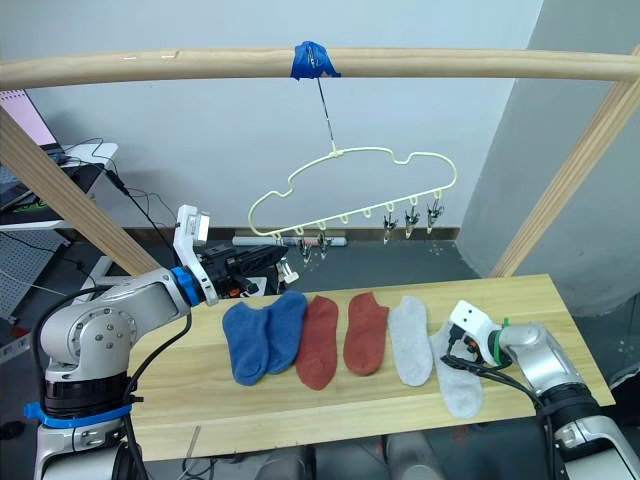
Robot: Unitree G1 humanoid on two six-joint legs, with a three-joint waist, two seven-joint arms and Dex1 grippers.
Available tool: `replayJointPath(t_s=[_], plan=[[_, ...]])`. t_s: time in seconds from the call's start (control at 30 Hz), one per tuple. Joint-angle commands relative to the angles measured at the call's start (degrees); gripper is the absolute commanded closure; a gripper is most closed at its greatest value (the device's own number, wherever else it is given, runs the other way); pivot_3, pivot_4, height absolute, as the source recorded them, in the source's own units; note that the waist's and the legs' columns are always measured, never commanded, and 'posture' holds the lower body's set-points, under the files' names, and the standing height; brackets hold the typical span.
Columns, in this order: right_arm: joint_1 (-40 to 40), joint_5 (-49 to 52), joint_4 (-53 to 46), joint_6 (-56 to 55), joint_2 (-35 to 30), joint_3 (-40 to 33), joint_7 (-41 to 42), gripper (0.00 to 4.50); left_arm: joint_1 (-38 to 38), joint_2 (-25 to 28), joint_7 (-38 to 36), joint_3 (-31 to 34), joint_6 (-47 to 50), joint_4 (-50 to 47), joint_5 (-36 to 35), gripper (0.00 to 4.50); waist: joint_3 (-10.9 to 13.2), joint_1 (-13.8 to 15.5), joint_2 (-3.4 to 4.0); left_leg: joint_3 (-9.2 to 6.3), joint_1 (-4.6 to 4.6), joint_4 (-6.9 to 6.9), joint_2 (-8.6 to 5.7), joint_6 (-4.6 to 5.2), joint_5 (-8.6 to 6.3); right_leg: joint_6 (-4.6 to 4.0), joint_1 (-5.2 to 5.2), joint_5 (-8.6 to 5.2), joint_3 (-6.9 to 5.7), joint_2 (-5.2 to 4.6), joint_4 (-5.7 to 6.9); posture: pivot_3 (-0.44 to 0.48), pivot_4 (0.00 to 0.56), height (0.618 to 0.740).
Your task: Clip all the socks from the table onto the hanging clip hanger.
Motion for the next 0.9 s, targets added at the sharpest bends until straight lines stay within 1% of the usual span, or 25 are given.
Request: replayJointPath(t_s=[0.03,0.23,0.27,0.3,0.37,0.5,0.63,0.7,0.77,0.9], plan=[[-1.32,-0.18,2.66,-0.53,0.61,-0.30,-0.34,0.02,0.39,0.28,0.47,0.08,0.30,-0.70,0.19,4.50,0.00,-0.02,0.00,0.01,0.01,0.00,0.00,0.00,0.00,0.00,0.01,0.00,0.00,0.00,-0.01,-0.086,0.159,0.740],[-2.19,-0.68,6.73,-2.48,1.35,-0.23,-0.62,0.02,-0.05,0.32,0.63,0.18,0.13,-0.39,0.28,4.50,-0.02,0.06,-0.02,-0.01,0.04,0.02,0.00,0.00,0.00,0.00,0.04,0.01,0.00,0.00,0.01,-0.080,0.159,0.740],[-2.24,-0.81,7.14,-2.93,1.43,-0.23,-0.79,0.29,-0.16,0.33,0.64,0.20,0.08,-0.29,0.32,4.50,-0.03,0.04,-0.05,-0.01,0.04,0.02,0.00,0.00,0.00,0.00,0.05,0.01,0.00,0.00,0.00,-0.080,0.157,0.740],[-2.09,-0.75,7.05,-3.10,1.50,-0.27,-0.73,0.46,-0.21,0.34,0.66,0.27,0.03,-0.26,0.31,4.50,-0.03,0.04,-0.05,0.00,0.04,0.02,0.00,0.00,0.00,0.00,0.06,0.01,0.00,0.00,0.00,-0.080,0.157,0.740],[-1.69,-0.56,6.40,-3.40,1.56,-0.45,-0.69,1.04,-0.21,0.29,0.75,0.35,-0.10,-0.28,0.32,4.50,-0.03,0.07,-0.05,0.00,0.05,0.03,0.00,0.00,0.00,0.00,0.06,0.01,0.00,0.00,0.00,-0.081,0.159,0.740],[-0.88,-0.45,5.45,-3.82,1.04,-1.25,-0.81,2.48,-0.07,0.24,0.80,0.22,-0.26,-0.35,0.34,4.50,-0.03,0.06,-0.05,0.00,0.05,0.02,0.00,0.00,0.00,0.00,0.06,0.01,0.00,0.00,0.00,-0.084,0.158,0.740],[0.43,0.04,3.25,-3.26,0.45,-2.25,-0.72,3.69,-0.31,0.21,0.74,0.11,-0.39,-0.01,0.43,4.50,-0.03,0.13,-0.05,-0.01,0.04,0.02,0.00,0.00,0.00,0.01,0.06,0.01,0.00,0.00,0.00,-0.088,0.160,0.740],[2.13,0.89,-0.68,-2.90,-0.61,-3.95,-0.89,4.39,-0.41,0.13,0.71,0.11,-0.54,0.11,0.46,4.50,-0.03,0.23,-0.05,0.00,0.03,0.02,0.00,0.00,0.00,0.01,0.06,0.01,0.00,-0.01,0.00,-0.088,0.160,0.740],[5.01,2.49,-8.86,-1.06,-2.81,-6.66,-0.63,4.45,-0.45,-0.04,0.71,0.20,-0.32,0.19,0.16,4.50,-0.01,0.44,-0.02,-0.01,0.02,0.02,0.00,0.00,0.00,0.01,0.05,0.01,0.00,0.00,0.00,-0.090,0.163,0.740],[10.52,7.95,-26.99,7.26,-6.99,-10.71,2.73,4.45,0.17,0.38,0.03,-0.33,0.37,0.07,0.06,4.50,0.01,0.50,0.02,0.01,-0.02,0.01,-0.01,0.00,0.00,0.02,0.00,0.00,0.02,-0.01,-0.01,-0.092,0.165,0.740]])
